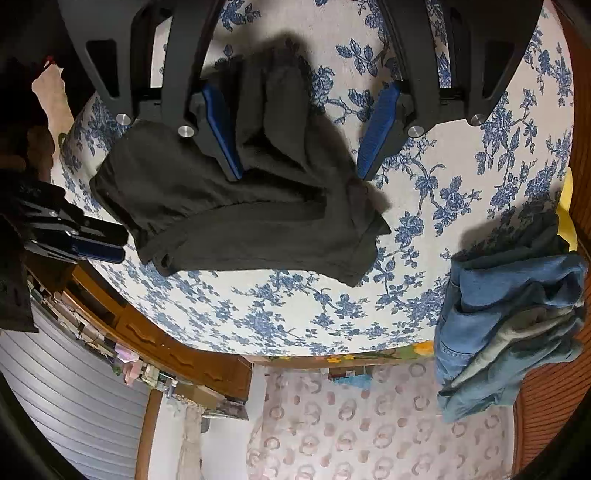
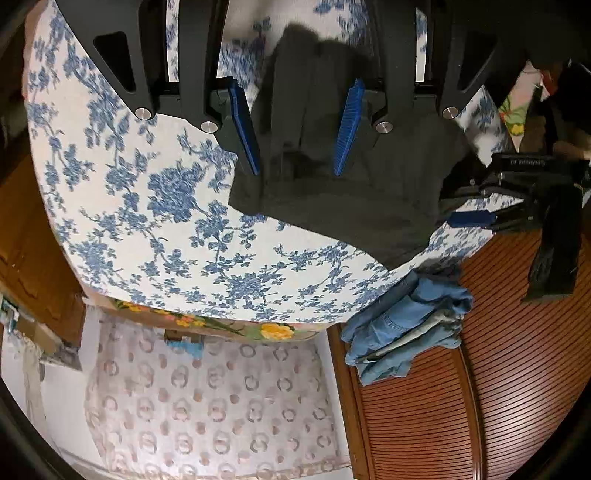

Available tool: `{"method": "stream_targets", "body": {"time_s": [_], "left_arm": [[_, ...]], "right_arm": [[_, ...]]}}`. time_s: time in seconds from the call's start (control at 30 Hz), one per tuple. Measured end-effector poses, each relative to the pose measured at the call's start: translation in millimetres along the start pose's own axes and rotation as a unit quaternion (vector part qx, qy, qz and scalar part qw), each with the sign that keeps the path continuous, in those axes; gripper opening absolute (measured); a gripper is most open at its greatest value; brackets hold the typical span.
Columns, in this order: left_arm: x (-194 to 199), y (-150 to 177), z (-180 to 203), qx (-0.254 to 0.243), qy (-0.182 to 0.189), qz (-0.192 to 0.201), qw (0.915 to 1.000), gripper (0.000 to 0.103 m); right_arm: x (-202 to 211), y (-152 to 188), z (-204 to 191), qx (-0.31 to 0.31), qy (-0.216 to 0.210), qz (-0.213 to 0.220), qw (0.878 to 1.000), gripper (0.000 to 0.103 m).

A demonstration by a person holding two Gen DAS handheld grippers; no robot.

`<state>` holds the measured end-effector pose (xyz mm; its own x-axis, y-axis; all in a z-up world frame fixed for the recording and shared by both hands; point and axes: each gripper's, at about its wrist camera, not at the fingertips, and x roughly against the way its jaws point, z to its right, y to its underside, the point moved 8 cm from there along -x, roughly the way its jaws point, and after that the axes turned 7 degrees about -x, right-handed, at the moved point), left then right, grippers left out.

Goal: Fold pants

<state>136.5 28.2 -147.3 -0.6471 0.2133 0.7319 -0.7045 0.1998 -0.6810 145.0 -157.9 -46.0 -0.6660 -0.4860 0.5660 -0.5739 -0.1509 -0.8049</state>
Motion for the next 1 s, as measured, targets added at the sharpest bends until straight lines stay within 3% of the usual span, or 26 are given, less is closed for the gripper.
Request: {"method": "stream_targets", "body": {"time_s": [0.17,0.23,0.37,0.57,0.77,0.83,0.93,1.0], "left_arm": [[5.9,-8.3,-4.0,0.001,-0.006,0.012,0.9999,0.065],[6.9,-11.8,-4.7,0.0,-0.007,0.014,0.9999,0.065],[9.3,-20.2,-3.2,0.0,0.012,0.032,0.9994,0.065],[-1.3,-19.6,1.0,0.002,0.033,0.028,0.9991,0.045],[-13.6,-13.9,0.2,0.003,0.035,0.013,0.9993,0.042],[-15.3,-14.3,0.9,-0.003,0.032,0.013,0.9994,0.035],[-9.9,-16.9,1.7,-0.007,0.027,0.025,0.9993,0.02],[-1.9,-20.0,4.3,-0.013,0.025,0.037,0.9989,0.017]], "right_arm": [[-13.4,-6.0,-1.6,0.008,-0.018,-0.008,1.0,0.043],[-19.7,-7.8,-1.3,0.014,-0.019,-0.014,1.0,0.038],[-32.3,-9.5,0.3,0.026,-0.009,-0.03,0.999,0.037],[-46.3,-8.0,5.2,0.02,-0.013,-0.052,0.998,0.037],[-48.4,-6.5,7.6,0.014,-0.02,-0.055,0.998,0.037],[-49.8,-6.6,7.7,0.011,-0.022,-0.055,0.998,0.037],[-48.9,-6.1,5.0,0.015,-0.029,-0.05,0.998,0.023],[-44.1,-5.8,-0.5,0.026,-0.039,-0.04,0.998,0.014]]}}
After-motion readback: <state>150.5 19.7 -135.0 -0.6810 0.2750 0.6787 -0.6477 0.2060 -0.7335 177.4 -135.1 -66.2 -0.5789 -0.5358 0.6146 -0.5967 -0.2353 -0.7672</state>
